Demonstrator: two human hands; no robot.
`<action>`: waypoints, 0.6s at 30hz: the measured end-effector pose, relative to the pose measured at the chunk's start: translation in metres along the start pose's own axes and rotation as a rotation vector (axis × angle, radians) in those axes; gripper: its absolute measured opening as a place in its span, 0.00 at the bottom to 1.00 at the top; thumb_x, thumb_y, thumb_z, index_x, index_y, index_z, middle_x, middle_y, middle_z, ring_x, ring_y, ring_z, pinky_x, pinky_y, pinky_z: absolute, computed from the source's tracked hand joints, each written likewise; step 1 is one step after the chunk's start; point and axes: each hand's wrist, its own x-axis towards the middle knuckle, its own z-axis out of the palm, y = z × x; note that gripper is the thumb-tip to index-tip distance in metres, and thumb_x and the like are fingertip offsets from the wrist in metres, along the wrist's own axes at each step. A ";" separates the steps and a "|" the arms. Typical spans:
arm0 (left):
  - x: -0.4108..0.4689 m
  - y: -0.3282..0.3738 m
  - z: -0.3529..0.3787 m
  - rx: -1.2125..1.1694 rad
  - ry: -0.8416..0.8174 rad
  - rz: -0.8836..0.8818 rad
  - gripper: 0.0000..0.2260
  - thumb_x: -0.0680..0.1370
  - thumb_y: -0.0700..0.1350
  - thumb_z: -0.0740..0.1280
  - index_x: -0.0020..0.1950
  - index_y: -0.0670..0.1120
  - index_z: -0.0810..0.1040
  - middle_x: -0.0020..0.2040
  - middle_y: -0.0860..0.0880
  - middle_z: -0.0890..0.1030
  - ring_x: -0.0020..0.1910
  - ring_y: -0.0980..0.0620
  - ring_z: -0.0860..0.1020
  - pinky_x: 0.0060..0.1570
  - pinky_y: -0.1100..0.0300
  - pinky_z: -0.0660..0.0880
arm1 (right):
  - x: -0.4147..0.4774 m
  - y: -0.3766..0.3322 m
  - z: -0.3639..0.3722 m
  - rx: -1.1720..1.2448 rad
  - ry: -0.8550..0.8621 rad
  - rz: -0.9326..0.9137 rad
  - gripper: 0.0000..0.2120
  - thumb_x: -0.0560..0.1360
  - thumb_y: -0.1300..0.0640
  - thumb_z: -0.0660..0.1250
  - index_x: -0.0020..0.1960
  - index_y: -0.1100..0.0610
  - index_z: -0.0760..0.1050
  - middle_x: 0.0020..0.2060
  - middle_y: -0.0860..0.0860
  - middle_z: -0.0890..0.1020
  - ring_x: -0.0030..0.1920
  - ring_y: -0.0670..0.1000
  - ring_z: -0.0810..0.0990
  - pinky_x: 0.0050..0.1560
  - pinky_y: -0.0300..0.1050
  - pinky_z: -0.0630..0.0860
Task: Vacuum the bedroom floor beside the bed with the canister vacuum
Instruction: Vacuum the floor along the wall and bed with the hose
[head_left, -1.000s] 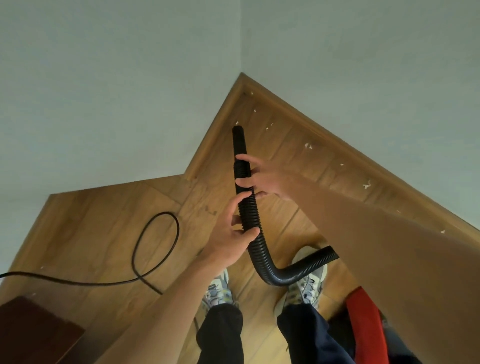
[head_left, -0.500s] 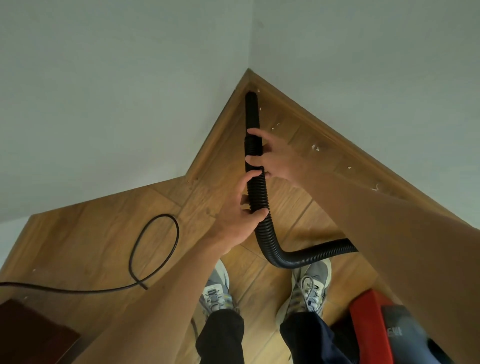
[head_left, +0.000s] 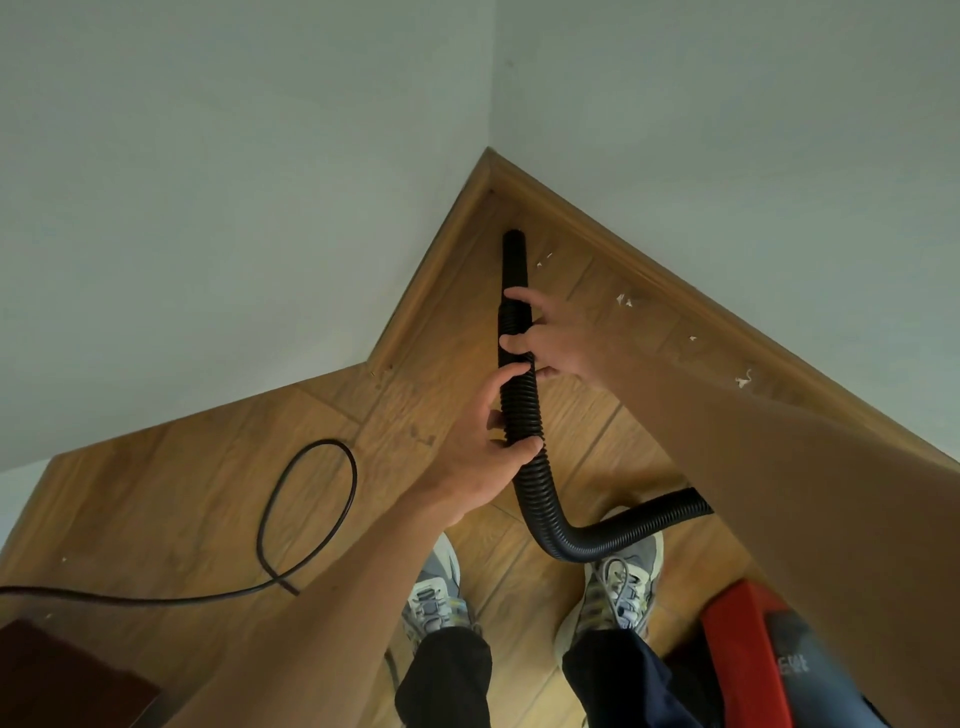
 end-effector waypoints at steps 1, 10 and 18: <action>0.000 0.000 0.000 0.006 0.005 -0.007 0.33 0.76 0.34 0.71 0.66 0.70 0.68 0.60 0.48 0.77 0.58 0.47 0.81 0.54 0.48 0.82 | 0.001 0.001 0.001 0.002 -0.003 0.003 0.31 0.78 0.62 0.68 0.76 0.43 0.63 0.58 0.52 0.76 0.47 0.47 0.80 0.29 0.35 0.76; 0.001 0.005 0.001 -0.012 -0.007 -0.041 0.33 0.75 0.33 0.72 0.67 0.68 0.69 0.58 0.45 0.78 0.57 0.47 0.81 0.47 0.46 0.84 | -0.006 0.003 0.000 0.037 0.016 -0.026 0.31 0.78 0.61 0.67 0.76 0.43 0.63 0.58 0.51 0.76 0.47 0.46 0.79 0.31 0.35 0.76; -0.016 -0.005 0.017 0.024 -0.083 -0.071 0.33 0.75 0.33 0.71 0.62 0.72 0.70 0.59 0.48 0.77 0.57 0.48 0.81 0.50 0.53 0.83 | -0.027 0.036 -0.002 0.175 -0.005 0.055 0.31 0.78 0.64 0.67 0.76 0.44 0.63 0.58 0.53 0.77 0.48 0.47 0.80 0.29 0.33 0.76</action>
